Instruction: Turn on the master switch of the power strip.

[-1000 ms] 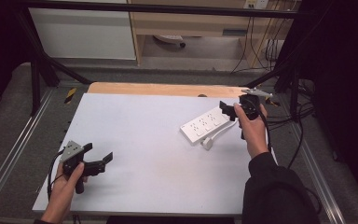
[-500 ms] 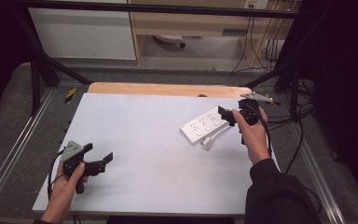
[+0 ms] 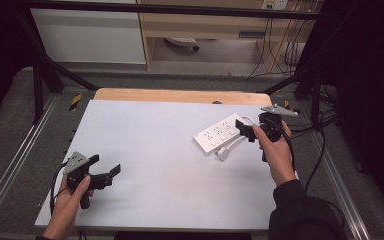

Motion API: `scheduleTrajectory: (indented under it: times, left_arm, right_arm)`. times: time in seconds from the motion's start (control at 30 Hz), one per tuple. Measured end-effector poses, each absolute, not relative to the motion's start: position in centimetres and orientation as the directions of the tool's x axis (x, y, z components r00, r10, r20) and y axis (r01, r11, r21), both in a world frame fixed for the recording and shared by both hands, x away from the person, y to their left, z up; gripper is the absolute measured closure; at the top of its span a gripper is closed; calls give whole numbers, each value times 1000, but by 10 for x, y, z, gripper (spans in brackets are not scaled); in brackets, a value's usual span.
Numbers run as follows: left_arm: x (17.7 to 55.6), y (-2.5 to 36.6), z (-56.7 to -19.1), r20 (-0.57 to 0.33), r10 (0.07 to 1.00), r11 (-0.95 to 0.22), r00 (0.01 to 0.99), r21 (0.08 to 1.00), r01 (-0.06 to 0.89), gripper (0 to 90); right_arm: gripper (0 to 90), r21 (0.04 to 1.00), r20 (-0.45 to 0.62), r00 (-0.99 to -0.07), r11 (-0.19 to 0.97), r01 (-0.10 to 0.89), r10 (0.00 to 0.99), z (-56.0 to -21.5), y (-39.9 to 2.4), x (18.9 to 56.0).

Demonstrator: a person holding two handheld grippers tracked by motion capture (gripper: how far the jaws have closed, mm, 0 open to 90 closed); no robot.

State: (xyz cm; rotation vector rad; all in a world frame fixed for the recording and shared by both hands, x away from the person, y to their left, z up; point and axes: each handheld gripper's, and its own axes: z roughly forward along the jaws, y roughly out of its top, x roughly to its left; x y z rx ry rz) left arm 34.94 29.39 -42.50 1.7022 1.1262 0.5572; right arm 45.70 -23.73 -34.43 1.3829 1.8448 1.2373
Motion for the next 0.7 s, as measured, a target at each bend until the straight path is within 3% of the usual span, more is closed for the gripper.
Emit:
scheduleTrajectory:
  times: [0.7]
  left_arm:
    - [349,294,-426,-140,872,-85,470,900,427,61]
  right_arm:
    - [32,898,109,-358,62,435,927,-360,-253,415]
